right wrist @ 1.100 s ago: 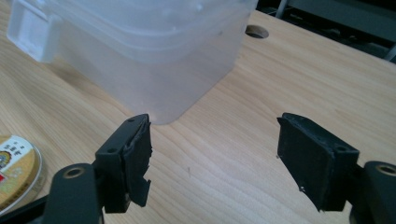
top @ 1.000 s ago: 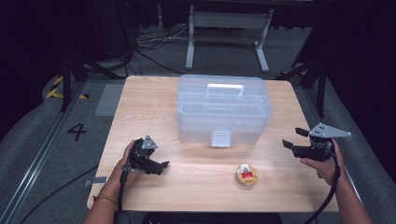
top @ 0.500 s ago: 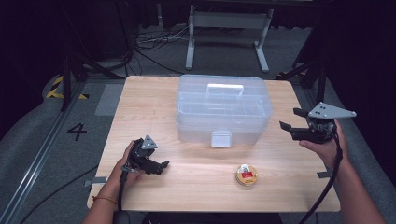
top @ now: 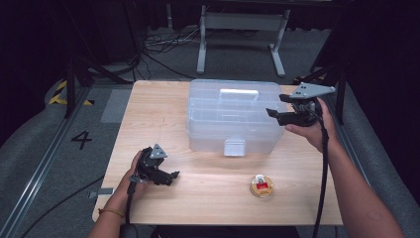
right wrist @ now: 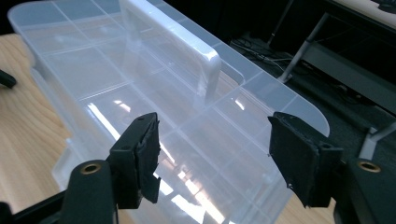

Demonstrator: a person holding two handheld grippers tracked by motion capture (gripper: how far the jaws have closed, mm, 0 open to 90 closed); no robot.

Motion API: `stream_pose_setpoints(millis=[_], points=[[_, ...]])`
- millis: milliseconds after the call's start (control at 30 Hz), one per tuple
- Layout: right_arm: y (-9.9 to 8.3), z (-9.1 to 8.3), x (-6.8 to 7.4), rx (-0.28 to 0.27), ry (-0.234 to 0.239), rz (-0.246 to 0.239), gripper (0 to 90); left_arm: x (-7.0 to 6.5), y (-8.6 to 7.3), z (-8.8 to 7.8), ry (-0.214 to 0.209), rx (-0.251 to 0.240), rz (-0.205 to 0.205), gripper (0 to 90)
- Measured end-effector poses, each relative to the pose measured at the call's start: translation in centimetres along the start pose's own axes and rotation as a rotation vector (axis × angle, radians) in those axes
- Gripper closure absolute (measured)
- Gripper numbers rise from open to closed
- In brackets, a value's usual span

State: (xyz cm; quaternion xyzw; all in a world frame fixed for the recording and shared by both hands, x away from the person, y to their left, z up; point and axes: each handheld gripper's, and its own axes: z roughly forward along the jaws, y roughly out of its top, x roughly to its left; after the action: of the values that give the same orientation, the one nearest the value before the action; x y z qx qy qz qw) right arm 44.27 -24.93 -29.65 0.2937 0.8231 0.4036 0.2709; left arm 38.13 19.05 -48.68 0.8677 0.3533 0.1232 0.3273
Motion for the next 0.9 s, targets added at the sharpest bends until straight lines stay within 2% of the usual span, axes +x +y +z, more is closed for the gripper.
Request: stream_pose_setpoints(millis=[133,167,233,300,467,567,633,700,767,867,900], points=[[0.8,1.3,0.1,0.031,0.016,-0.005,35.7,0.0,0.0,0.0,-0.002,0.005,-0.004,0.2],[1.2,2.1,0.2,0.046,0.029,-0.008,36.5,0.1,0.0,0.0,-0.007,0.0,0.015,0.1],[1.4,2.5,0.3,0.053,0.025,-0.014,36.7,0.2,0.0,0.0,-0.018,0.001,0.027,0.1],[1.8,3.4,0.3,0.069,0.041,-0.005,37.6,0.4,-0.1,-0.1,-0.037,0.005,0.043,0.1],[2.8,5.0,0.6,0.113,0.039,-0.024,40.4,0.4,-0.1,-0.1,-0.033,0.005,0.041,0.1],[3.3,5.8,0.6,0.124,0.056,-0.017,45.0,0.2,-0.1,-0.1,-0.025,0.001,0.027,0.1],[3.7,6.2,0.7,0.118,0.021,-0.04,54.8,0.0,-0.1,-0.2,-0.031,0.003,0.045,0.5],[3.7,6.3,0.7,0.122,0.005,-0.05,58.3,-0.1,-0.1,-0.1,-0.039,0.001,0.047,0.5],[3.8,6.4,0.5,0.115,-0.019,-0.042,66.6,0.1,0.0,0.0,-0.039,0.003,0.049,0.0],[3.8,6.5,0.3,0.115,-0.008,-0.039,67.5,0.0,0.1,0.1,-0.031,0.003,0.043,0.1],[3.8,6.6,0.3,0.117,-0.019,-0.048,68.3,0.0,0.3,0.1,-0.036,0.015,0.051,0.1]])
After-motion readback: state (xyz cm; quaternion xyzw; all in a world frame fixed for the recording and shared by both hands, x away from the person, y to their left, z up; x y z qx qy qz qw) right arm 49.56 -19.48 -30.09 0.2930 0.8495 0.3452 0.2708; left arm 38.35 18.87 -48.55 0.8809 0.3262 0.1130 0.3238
